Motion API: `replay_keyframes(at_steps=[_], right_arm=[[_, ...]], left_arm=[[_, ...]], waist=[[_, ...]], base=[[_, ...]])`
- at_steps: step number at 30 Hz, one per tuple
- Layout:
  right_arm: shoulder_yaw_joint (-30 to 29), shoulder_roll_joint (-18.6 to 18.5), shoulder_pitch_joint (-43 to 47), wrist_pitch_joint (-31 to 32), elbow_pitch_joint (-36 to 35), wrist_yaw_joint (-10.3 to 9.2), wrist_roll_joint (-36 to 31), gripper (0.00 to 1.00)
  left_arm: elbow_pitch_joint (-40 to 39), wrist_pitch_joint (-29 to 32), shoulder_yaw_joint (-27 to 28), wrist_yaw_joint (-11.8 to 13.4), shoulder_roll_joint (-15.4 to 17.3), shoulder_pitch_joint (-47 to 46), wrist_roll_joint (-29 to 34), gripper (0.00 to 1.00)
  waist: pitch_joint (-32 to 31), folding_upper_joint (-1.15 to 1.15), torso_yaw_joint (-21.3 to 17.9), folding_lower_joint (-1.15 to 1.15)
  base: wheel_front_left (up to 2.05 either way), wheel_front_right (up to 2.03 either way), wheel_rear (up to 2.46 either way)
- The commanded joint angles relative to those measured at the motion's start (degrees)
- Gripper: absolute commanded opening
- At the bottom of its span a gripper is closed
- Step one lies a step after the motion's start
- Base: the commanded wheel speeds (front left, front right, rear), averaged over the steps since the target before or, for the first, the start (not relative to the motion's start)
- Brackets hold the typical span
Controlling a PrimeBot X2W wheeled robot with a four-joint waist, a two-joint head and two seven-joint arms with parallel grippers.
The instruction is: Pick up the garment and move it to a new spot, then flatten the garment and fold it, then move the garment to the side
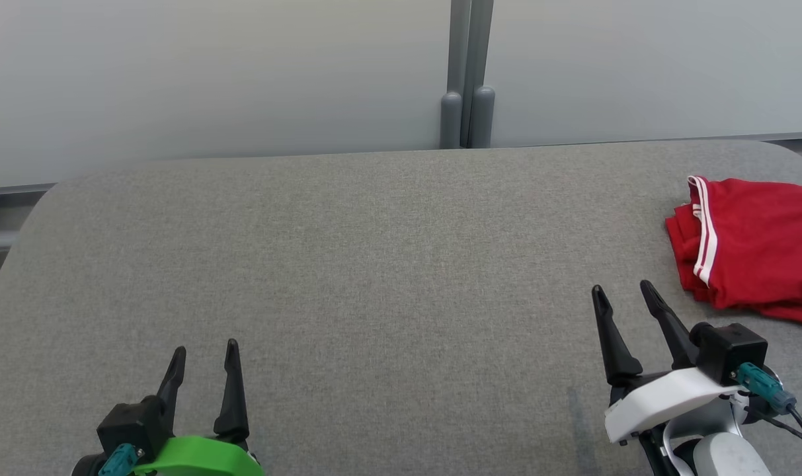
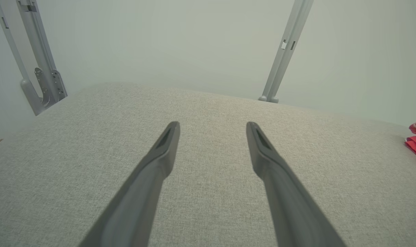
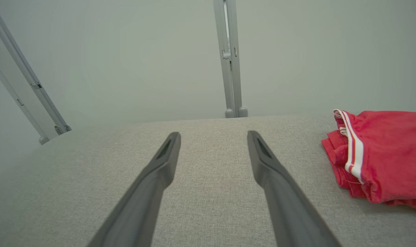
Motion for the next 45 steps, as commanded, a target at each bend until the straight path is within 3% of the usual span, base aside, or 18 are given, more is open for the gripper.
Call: replay_keyframes(at_steps=[1,22,23,24,31,45], right_arm=[[0.16,-0.1,0.99,-0.25,-0.05,0.0,-0.31,1.0],[0.53,-0.09,1.84,-0.33,-0.12,0.0,0.76,1.0],[0.46,-0.09,1.83,-0.34,-0.13,0.0,0.75,0.0],[0.48,0.01,1.14,-0.05,0.18,0.0,0.65,0.0],[0.21,0.16,1.56,0.45,1.9,0.0,4.48,0.0],[-1.43,-0.52,0.12,2.5,3.5,0.0,19.3,0.0]], left_arm=[[0.23,-0.07,-0.11,-0.3,-0.05,0.21,-0.29,1.0],[0.36,0.87,-1.02,0.11,0.53,0.68,-0.64,1.0],[0.28,0.83,-0.99,0.06,0.5,0.69,-0.72,0.0],[0.42,0.78,-1.17,-0.03,0.07,0.13,-0.38,0.0],[2.07,1.56,-0.48,-1.01,-1.29,0.37,-2.96,0.0],[4.37,4.85,4.98,-5.51,-4.17,-1.73,-13.04,0.0]], waist=[[-0.16,0.24,-0.07,0.0],[-1.14,0.24,0.04,0.0],[-1.13,0.24,0.04,0.0],[-1.14,0.0,0.04,0.0],[-1.06,0.01,-0.02,0.0],[-0.75,0.03,-0.26,0.0]], base=[[0.0,0.0,0.0],[0.0,0.0,0.0],[0.0,0.0,0.0],[0.0,0.0,0.0],[0.0,0.0,0.0],[0.0,0.0,0.0]])
